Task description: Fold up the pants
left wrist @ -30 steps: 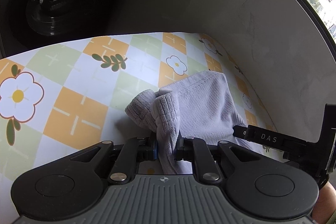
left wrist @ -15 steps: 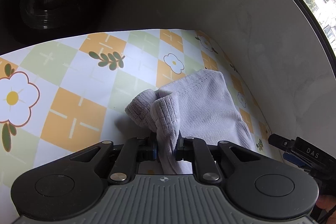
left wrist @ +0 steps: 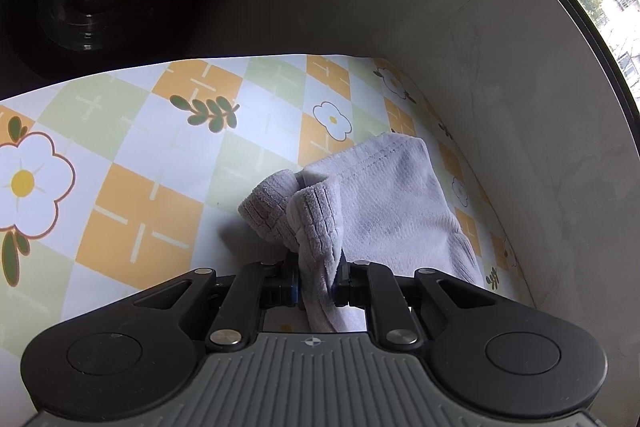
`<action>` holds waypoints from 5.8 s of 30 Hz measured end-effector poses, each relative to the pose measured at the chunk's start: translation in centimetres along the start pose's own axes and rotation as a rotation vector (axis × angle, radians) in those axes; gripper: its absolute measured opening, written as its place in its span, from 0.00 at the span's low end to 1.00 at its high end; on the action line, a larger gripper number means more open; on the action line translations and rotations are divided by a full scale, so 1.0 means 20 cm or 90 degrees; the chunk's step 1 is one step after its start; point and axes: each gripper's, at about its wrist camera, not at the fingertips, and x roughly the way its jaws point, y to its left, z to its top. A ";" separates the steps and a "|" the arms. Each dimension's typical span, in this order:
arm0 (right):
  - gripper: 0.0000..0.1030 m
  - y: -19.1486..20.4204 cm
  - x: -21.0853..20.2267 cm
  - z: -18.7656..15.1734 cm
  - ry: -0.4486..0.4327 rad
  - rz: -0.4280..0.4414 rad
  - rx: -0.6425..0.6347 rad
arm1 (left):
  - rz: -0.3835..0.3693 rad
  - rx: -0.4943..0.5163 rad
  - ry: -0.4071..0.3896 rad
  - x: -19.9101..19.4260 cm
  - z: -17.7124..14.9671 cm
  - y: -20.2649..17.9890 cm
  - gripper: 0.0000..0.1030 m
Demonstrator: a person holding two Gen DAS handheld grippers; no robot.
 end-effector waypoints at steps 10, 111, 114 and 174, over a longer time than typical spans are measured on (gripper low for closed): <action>0.96 -0.16 -0.10 -0.05 -0.006 0.004 0.019 | 0.060 0.000 -0.002 -0.01 -0.01 -0.08 0.14; 0.68 -0.74 -0.15 -0.42 0.089 0.184 0.158 | 0.016 0.519 0.090 -0.32 -1.06 -0.84 0.49; 0.42 -0.73 -0.15 -0.41 0.084 0.198 0.162 | 0.028 0.539 0.068 -0.35 -1.07 -0.85 0.42; 0.61 -0.85 -0.04 0.01 -0.050 0.159 0.128 | -0.101 0.408 0.057 -0.35 -0.72 -1.15 0.31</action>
